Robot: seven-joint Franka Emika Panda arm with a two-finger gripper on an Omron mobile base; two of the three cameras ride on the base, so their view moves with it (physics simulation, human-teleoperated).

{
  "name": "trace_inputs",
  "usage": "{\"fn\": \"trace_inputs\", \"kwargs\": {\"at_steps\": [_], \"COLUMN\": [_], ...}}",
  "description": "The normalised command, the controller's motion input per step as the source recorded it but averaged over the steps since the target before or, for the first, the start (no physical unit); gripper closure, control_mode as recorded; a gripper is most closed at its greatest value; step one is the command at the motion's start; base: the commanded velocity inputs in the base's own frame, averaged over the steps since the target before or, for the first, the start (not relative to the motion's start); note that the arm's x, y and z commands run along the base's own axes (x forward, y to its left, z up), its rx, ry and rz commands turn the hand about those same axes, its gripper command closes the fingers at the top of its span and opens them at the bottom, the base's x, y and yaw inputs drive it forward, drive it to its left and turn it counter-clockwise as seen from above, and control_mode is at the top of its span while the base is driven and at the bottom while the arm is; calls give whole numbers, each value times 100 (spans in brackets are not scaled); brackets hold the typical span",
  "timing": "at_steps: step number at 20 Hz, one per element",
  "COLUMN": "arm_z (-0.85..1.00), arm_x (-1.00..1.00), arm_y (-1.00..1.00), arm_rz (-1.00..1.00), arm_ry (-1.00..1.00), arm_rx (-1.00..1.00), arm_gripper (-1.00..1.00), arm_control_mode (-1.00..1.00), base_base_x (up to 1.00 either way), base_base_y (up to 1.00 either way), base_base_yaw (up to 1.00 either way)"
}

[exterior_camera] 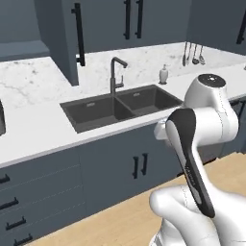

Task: Gather all objects into one cabinet and sort the glasses and bowls to opposite sides.

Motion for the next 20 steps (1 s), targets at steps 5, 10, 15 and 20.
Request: {"fn": "trace_inputs", "kwargs": {"at_steps": [5, 10, 15, 20], "arm_z": [0, 0, 0, 0], "arm_x": [0, 0, 0, 0], "arm_y": [0, 0, 0, 0], "arm_rz": [0, 0, 0, 0], "arm_ry": [0, 0, 0, 0], "arm_rx": [0, 0, 0, 0], "arm_gripper": [100, 100, 100, 100], "arm_control_mode": [100, 100, 100, 100], "base_base_x": [25, 8, 25, 16], "base_base_y": [-58, -44, -62, -100], "base_base_yaw": [41, 63, 11, 27]}}
